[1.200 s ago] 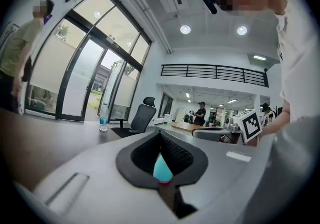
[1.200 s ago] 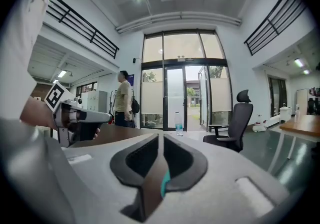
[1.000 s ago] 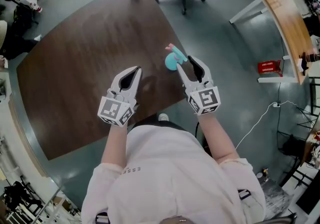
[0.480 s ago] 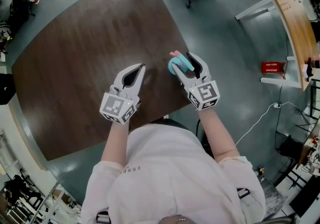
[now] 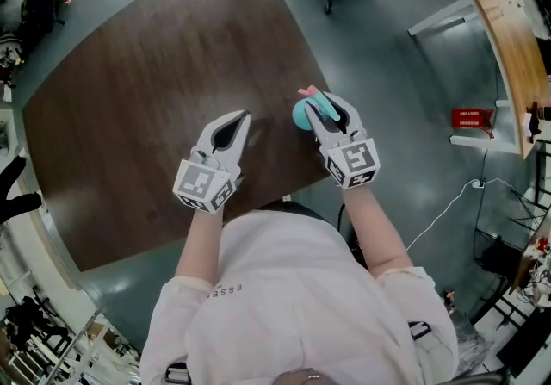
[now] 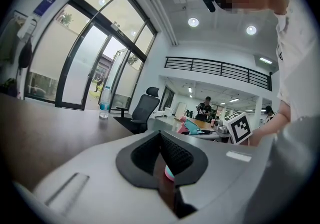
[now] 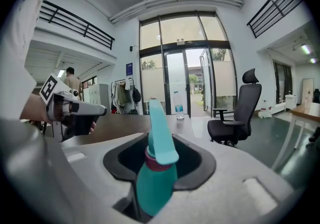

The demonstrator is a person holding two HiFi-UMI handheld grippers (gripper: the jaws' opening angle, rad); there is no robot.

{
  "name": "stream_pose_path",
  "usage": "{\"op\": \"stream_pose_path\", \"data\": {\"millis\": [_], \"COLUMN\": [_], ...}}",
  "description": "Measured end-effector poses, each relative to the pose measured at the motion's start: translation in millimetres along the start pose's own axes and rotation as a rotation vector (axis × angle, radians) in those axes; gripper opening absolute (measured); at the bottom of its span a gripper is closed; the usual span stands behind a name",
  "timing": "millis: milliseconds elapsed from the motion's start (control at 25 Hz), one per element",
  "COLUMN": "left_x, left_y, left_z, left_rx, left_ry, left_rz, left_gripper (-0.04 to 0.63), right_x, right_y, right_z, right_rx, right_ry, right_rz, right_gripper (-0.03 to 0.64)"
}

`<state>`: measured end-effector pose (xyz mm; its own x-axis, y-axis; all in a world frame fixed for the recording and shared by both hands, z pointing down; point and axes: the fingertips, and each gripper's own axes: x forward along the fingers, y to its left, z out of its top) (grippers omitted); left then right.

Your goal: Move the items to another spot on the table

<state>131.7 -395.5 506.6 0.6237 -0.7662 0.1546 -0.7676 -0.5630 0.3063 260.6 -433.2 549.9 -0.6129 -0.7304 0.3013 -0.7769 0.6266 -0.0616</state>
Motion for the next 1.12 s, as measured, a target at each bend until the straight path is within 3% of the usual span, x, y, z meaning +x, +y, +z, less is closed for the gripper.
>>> {"op": "stream_pose_path", "data": {"millis": [360,680,880,1120], "left_x": [-29.0,-70.3,-114.0,-196.1], "left_y": [-21.3,-69.1,-79.4,-64.4], "left_z": [31.8,43.0,31.8,24.4], "left_rx": [0.036,0.079,0.076,0.052], "left_ry": [-0.053,-0.118,-0.133,-0.183], "left_rz": [0.035,0.083,0.203,0.356], "left_gripper": [0.015,0.015,0.015,0.015], "right_x": [-41.8,-90.2,-100.0,-92.5], "right_y": [13.7,35.1,62.0,131.3], "right_z": [35.1,50.8,43.0,39.6], "right_rx": [-0.004,-0.077,-0.105,-0.095], "right_ry": [-0.049,-0.085,-0.082,-0.085], "right_rz": [0.004,0.055,0.136,0.270], "right_gripper": [0.130,0.130,0.130,0.130]}}
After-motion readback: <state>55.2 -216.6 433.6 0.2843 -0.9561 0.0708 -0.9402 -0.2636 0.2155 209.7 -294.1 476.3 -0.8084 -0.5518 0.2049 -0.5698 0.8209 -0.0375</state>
